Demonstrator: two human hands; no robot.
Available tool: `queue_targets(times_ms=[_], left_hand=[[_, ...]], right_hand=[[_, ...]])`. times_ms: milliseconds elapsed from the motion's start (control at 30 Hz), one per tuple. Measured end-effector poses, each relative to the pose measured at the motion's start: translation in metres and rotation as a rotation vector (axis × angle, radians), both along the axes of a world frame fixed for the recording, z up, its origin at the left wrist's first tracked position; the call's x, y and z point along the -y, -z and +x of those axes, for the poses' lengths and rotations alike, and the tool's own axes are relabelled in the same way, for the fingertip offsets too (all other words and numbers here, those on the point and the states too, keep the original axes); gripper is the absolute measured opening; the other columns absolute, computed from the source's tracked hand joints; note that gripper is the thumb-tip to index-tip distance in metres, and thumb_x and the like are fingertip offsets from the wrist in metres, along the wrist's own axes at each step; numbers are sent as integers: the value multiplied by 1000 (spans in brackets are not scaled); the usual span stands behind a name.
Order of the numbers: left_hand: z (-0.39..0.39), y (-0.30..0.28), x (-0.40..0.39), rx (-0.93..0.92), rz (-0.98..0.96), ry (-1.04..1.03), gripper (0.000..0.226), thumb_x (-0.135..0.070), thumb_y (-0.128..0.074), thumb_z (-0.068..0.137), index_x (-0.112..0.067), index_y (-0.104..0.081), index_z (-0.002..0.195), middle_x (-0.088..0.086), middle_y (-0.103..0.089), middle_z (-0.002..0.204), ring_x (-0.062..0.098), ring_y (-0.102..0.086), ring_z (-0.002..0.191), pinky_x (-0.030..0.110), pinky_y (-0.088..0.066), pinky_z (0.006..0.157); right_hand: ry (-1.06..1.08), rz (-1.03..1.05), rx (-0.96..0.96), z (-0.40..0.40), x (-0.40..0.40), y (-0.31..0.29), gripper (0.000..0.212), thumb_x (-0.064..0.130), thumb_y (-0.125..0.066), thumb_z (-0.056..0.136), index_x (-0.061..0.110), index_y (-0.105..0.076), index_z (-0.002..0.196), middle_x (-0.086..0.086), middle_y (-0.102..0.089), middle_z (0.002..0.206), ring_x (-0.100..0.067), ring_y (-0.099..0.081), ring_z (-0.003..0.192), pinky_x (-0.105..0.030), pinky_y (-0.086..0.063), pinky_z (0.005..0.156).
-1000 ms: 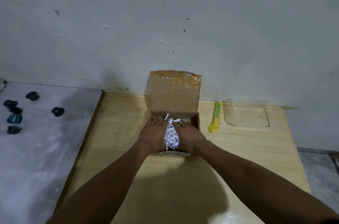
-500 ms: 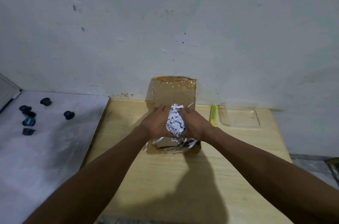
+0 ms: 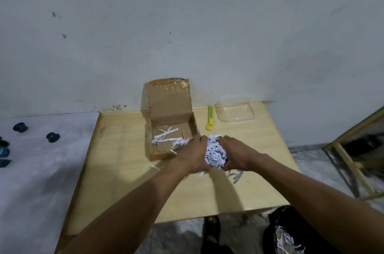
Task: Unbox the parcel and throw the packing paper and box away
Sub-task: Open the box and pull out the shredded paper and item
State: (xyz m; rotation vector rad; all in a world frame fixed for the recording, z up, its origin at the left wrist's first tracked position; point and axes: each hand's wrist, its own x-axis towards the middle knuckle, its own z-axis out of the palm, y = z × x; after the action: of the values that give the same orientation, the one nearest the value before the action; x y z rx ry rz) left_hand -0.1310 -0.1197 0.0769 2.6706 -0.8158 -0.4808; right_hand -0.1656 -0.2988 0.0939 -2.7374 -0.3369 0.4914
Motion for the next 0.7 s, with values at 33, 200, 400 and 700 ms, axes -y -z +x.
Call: queue_targets(times_ms=[33,200,400,700], left_hand=[[-7,5,7,-15,13,15,76,-39,-81,64,-8,-40,121,13,-43,122,35,-52,110,46,-49,86],[-24,36,33,-42,65,25,73,-40,-78,68,-6,-41,122,13,-44,120,33,-49,110,39,-42,87],[-16,61,52,-99,80,-84,82,-37,-77,70,-8,-34,134,11,-40,127,31,-45,116,40,-44,96],[-13,63,35,-77,73,-81,100,-42,-70,81,-18,-6,154,4,-21,157,28,-29,141,42,-29,114]], right_hand=[[3,5,-11,-8,6,7,82,20,-78,64,11,-40,136,-15,-54,113,-31,-51,105,-26,-31,75],[-24,20,-44,-21,31,40,78,26,-75,67,8,-42,135,-16,-56,116,-32,-50,106,-29,-33,82],[-65,20,-88,2,54,81,81,40,-72,68,14,-39,137,-10,-49,117,-32,-47,104,-43,-43,89],[-54,37,-97,13,59,84,94,42,-78,70,21,-29,147,-6,-39,137,-29,-38,122,-46,-41,100]])
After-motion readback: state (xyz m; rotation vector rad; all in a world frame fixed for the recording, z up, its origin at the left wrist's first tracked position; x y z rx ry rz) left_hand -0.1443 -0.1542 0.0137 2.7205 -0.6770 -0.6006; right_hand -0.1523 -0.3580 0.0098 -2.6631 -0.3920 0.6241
